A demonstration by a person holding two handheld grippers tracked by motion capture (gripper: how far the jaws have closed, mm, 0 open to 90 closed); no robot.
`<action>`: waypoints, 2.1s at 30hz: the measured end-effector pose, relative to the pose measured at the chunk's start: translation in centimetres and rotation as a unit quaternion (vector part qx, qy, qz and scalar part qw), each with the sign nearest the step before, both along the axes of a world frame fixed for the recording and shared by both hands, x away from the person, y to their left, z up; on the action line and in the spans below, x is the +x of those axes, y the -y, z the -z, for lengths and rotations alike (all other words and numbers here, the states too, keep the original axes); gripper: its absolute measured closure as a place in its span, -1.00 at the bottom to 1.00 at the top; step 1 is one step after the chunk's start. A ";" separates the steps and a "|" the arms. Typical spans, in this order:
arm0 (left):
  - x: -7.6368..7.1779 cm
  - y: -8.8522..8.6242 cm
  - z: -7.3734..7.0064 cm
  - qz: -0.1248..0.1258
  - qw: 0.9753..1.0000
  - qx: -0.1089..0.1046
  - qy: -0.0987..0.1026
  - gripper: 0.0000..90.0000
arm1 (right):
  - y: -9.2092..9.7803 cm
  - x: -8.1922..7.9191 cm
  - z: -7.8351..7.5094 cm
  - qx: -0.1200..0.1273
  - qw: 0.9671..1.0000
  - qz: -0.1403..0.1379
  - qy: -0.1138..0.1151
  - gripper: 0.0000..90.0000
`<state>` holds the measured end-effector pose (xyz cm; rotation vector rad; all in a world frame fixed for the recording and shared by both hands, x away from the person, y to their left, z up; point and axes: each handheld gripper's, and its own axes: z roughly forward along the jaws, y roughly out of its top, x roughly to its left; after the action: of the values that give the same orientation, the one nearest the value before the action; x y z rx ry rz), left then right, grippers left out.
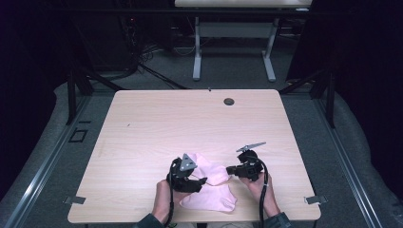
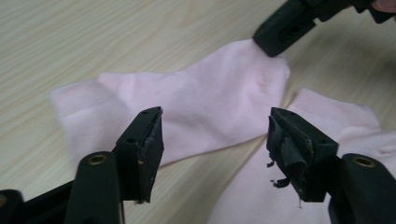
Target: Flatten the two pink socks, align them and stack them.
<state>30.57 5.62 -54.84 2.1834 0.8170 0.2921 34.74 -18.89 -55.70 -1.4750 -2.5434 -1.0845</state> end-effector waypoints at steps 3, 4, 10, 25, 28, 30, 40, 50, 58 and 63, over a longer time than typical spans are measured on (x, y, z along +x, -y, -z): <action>0.1 1.9 0.3 0.022 1.000 0.013 -0.007 -0.13 | 0.0 0.0 -0.3 0.020 1.000 0.005 -0.004 0.96; 0.2 2.5 0.4 0.030 0.999 0.016 -0.013 -0.10 | 0.0 0.0 -0.3 0.022 1.000 0.006 -0.006 0.96; 1.0 4.9 1.2 0.057 0.997 0.045 -0.036 0.00 | 0.2 0.0 -0.4 0.036 0.999 0.015 -0.012 0.96; 1.9 6.0 1.6 0.077 0.992 0.090 -0.040 0.84 | 0.4 0.1 0.3 0.051 0.998 0.015 -0.018 0.89; 2.2 5.5 1.2 0.072 0.994 0.075 -0.043 0.92 | 0.6 -0.2 0.0 0.057 0.998 0.016 0.004 0.80; 2.5 5.0 0.6 0.067 0.995 0.057 -0.046 0.92 | 1.0 -0.5 -0.3 0.061 0.998 0.025 0.020 0.73; 5.3 2.5 -3.9 0.034 0.998 -0.033 -0.048 0.93 | 2.6 -2.4 -1.6 0.065 0.993 0.057 0.083 0.23; 6.1 4.2 -8.1 0.024 0.997 -0.064 -0.018 0.93 | -1.0 -3.8 -1.8 0.036 0.991 0.028 0.126 -0.05; 6.0 5.8 -9.9 0.018 0.995 -0.094 0.001 0.93 | -3.0 -3.2 -1.1 0.020 0.987 0.059 0.149 0.19; 6.1 5.3 -10.0 0.013 0.991 -0.130 -0.012 0.93 | -2.8 -2.4 -1.0 0.017 0.981 0.089 0.171 0.84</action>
<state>36.72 0.31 -44.87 1.9541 0.7921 0.1368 32.37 -16.09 -54.69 -1.6633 -2.6237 -1.5209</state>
